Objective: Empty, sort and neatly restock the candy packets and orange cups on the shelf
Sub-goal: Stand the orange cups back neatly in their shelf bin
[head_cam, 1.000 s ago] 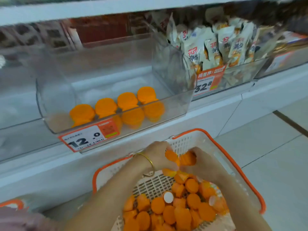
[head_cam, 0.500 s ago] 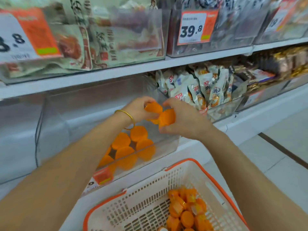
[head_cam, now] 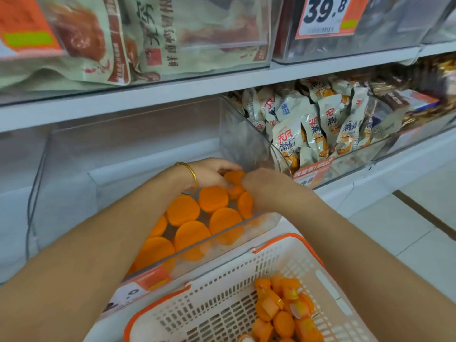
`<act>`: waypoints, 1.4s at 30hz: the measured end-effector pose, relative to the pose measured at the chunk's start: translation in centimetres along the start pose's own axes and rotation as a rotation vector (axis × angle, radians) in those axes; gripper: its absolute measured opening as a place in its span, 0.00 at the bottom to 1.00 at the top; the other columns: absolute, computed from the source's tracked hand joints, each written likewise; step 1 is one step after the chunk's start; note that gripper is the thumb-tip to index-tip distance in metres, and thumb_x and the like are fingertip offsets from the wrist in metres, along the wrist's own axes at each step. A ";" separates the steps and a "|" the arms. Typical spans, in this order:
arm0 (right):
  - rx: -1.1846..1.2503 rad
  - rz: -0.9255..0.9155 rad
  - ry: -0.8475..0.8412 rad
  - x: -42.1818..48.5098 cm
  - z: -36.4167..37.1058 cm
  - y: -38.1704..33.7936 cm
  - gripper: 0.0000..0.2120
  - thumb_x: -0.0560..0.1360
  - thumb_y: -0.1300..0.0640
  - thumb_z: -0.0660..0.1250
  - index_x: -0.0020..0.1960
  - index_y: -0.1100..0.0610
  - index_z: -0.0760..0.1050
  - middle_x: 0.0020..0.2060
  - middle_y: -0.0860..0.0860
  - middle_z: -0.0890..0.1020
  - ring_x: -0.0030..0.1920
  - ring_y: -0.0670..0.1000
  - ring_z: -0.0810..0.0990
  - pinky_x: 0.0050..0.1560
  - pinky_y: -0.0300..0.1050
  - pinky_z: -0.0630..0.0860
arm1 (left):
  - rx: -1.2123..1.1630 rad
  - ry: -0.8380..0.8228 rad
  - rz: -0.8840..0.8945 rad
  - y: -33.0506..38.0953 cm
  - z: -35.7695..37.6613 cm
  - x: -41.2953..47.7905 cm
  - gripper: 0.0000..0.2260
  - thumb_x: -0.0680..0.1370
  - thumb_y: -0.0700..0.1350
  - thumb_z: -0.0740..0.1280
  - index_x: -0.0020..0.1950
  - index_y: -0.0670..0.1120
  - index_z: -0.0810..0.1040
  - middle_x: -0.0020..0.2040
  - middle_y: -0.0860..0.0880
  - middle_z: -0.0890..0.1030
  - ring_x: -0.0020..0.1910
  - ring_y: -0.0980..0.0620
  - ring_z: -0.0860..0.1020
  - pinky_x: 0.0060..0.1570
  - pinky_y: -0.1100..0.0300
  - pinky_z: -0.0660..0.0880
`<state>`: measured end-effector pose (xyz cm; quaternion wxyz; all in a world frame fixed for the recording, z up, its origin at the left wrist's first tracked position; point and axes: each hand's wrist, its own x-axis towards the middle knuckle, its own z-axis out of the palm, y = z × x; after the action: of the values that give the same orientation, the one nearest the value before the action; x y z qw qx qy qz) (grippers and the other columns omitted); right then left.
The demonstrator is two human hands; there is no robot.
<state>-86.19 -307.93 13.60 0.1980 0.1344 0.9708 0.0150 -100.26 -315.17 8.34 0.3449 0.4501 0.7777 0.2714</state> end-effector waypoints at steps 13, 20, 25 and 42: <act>0.256 -0.009 0.050 -1.5 -0.8 1.4 0.20 0.77 0.70 0.58 0.68 0.63 0.64 0.61 0.61 0.73 0.49 0.53 0.69 0.45 0.43 0.66 | 0.058 0.205 -0.008 0.3 1.8 -1.1 0.20 0.76 0.40 0.68 0.68 0.43 0.72 0.65 0.46 0.75 0.64 0.51 0.72 0.56 0.66 0.68; 0.778 -0.042 0.450 -5.6 -0.2 2.7 0.14 0.75 0.73 0.56 0.57 0.62 0.72 0.49 0.60 0.78 0.50 0.58 0.79 0.50 0.54 0.78 | 0.244 0.351 -0.057 1.9 2.8 -4.0 0.20 0.80 0.44 0.61 0.72 0.48 0.66 0.70 0.46 0.71 0.67 0.48 0.70 0.64 0.59 0.65; 1.123 -0.076 0.582 -11.4 2.3 3.1 0.12 0.78 0.70 0.56 0.49 0.56 0.72 0.44 0.56 0.80 0.38 0.51 0.81 0.33 0.44 0.78 | -0.031 0.707 0.171 5.5 5.5 -10.2 0.15 0.78 0.35 0.62 0.63 0.44 0.75 0.57 0.48 0.78 0.52 0.54 0.74 0.53 0.65 0.70; 0.604 -0.102 0.266 -1.7 1.9 0.6 0.25 0.78 0.70 0.54 0.74 0.59 0.62 0.72 0.57 0.67 0.72 0.56 0.65 0.70 0.44 0.62 | 0.304 0.339 -0.078 2.9 4.8 -7.3 0.11 0.82 0.38 0.56 0.43 0.42 0.75 0.34 0.44 0.76 0.31 0.49 0.76 0.31 0.62 0.69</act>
<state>-83.79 -307.88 12.58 0.0213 0.1351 0.9543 -0.2659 -92.38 -319.87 9.61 0.1478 0.4142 0.8734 0.2093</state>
